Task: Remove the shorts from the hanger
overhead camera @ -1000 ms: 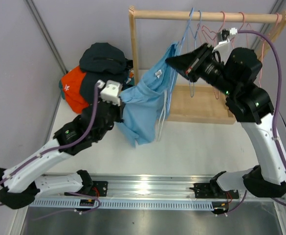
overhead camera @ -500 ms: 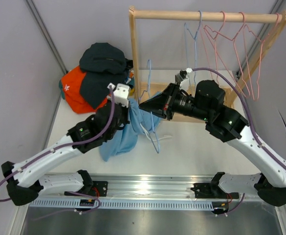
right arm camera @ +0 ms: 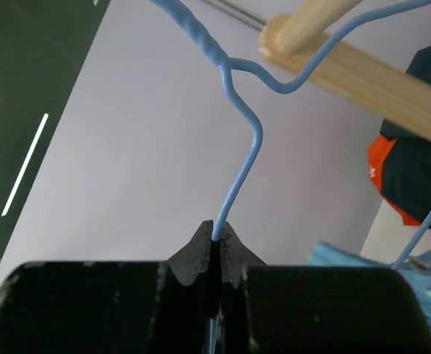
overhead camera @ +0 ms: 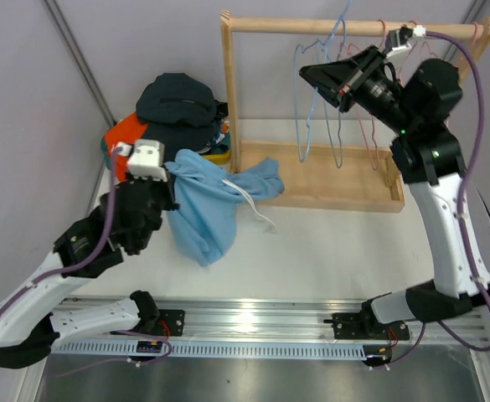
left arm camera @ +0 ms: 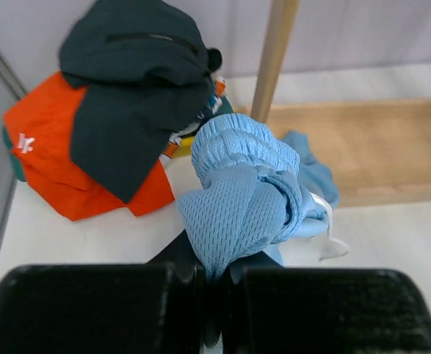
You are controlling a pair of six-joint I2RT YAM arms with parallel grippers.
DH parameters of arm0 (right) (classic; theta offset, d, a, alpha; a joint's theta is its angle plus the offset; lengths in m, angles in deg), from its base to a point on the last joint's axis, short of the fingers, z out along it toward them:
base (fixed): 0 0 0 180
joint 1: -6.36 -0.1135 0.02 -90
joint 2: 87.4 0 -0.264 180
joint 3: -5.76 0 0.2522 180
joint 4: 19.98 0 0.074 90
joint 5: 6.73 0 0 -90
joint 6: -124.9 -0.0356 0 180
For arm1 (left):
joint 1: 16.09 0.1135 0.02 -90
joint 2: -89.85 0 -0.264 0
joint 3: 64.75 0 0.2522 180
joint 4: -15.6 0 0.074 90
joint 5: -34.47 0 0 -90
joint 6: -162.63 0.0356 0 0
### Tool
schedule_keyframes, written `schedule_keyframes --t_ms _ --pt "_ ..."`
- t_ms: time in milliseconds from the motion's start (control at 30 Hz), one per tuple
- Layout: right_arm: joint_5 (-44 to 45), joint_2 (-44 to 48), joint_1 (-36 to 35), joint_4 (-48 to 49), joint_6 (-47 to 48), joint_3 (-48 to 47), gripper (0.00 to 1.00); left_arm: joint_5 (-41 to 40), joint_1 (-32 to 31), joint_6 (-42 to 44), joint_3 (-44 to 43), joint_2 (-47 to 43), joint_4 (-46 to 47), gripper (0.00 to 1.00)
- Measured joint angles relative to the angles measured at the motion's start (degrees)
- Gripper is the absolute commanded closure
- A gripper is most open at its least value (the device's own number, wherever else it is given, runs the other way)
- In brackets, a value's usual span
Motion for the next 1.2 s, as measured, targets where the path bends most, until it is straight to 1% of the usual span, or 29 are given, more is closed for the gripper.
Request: schedule_keyframes --t_ms 100,233,333,433,500,600,667,700,767,833,900,1000,1033,1067,1100,1133,1200 --pt "-3.2 -6.2 2.6 2.8 -1.2 -0.3 1.0 -1.4 0.6 0.4 -2.3 -1.5 -1.7 1.0" --pt "-6.4 -14.6 3.4 3.8 -2.1 -0.3 1.0 -1.9 3.4 2.1 -5.3 -1.2 -3.0 1.0" --pt "-7.2 -16.8 3.2 5.6 -2.1 -0.2 1.0 -0.8 8.2 3.9 -7.5 0.7 -3.9 1.0" --pt "-7.9 -15.8 3.4 7.0 -2.1 1.3 1.0 3.1 16.7 5.8 -13.1 5.0 -4.7 1.0" --pt "-8.0 -13.9 3.4 8.7 -2.2 4.3 1.0 7.1 23.3 6.7 -18.8 9.0 -5.0 1.0" --pt "-8.3 -9.9 3.7 11.2 -2.0 10.8 1.0 14.3 33.0 7.4 -30.7 17.5 -5.2 1.0" --pt "-8.5 -7.3 3.8 13.2 -1.8 14.7 1.0 18.9 39.1 7.6 -42.7 25.5 -5.8 1.0" --pt "-8.4 -5.9 3.8 14.5 -1.5 16.9 1.0 20.4 41.2 7.4 -48.0 29.2 -5.7 1.0" --pt "-8.3 -3.5 4.0 16.7 -1.0 20.4 1.0 24.2 45.9 6.8 -60.9 37.8 -3.6 1.0" --pt "-8.2 -1.4 4.4 19.7 -0.7 24.2 1.0 27.8 50.3 5.0 -68.6 44.2 -0.5 1.0" --pt "-8.3 0.2 4.8 22.5 -0.5 27.9 1.0 32.2 53.3 3.1 -69.9 47.6 4.3 1.0" --pt "-8.5 2.2 4.8 27.6 0.7 33.2 1.0 37.4 55.4 0.7 -67.7 51.8 13.4 1.0" --pt "-8.6 2.8 4.8 28.9 1.2 34.5 0.72 39.0 55.5 0.0 -67.8 54.1 16.2 1.0" --pt "-8.7 3.3 4.8 29.6 1.6 35.3 0.51 40.2 55.5 -0.4 -68.1 55.9 18.4 1.0" --pt "-9.2 4.0 4.8 28.6 2.3 36.3 0.23 41.7 55.5 -1.0 -68.7 58.7 21.2 1.0" --pt "-9.7 4.5 4.8 27.2 2.8 37.5 0.14 42.9 55.5 -1.5 -68.8 61.2 23.5 1.0" --pt "-10.5 4.8 4.8 22.7 3.8 40.8 0.04 44.6 55.5 -2.4 -68.5 65.4 26.8 0.97"
